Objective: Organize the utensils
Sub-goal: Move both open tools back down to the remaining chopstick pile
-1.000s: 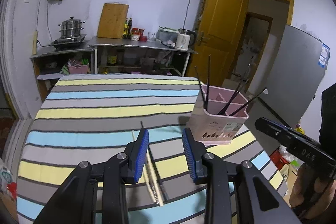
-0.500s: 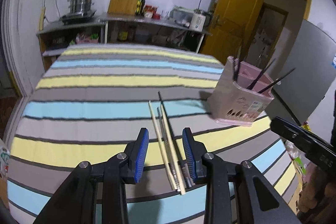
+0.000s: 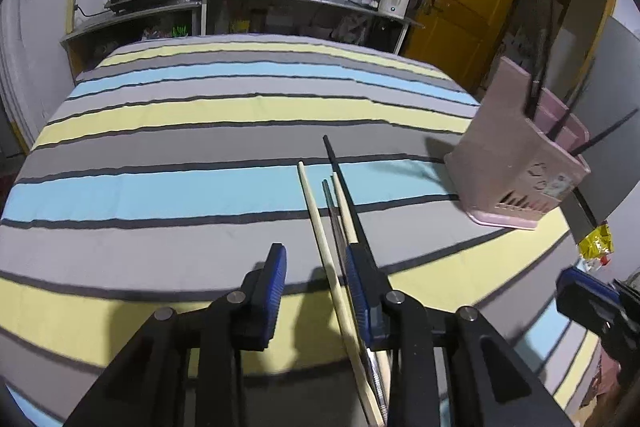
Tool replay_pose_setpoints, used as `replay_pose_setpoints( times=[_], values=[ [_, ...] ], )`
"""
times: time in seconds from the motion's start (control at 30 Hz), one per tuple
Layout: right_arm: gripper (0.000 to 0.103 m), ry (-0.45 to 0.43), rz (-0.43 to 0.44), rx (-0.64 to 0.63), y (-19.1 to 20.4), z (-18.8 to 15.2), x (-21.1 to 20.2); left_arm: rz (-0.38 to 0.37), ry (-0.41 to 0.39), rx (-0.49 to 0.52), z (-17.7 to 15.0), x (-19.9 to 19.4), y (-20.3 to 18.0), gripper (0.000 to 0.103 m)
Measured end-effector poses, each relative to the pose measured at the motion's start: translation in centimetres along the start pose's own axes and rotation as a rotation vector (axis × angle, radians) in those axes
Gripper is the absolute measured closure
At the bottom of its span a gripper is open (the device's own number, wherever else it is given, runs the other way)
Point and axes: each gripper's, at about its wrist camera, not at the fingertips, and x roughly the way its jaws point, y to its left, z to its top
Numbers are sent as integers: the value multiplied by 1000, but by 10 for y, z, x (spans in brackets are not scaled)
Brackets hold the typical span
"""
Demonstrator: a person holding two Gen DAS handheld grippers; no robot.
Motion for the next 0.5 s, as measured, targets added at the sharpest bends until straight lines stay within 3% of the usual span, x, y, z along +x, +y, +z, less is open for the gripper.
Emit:
replay_pose_setpoints(
  times=[0.37, 0.5],
  values=[
    [87, 34, 0, 3, -2, 3, 20, 36, 22, 31, 8, 28, -3, 80],
    [87, 42, -1, 1, -2, 4, 23, 91, 19, 83, 9, 31, -8, 95]
  ],
)
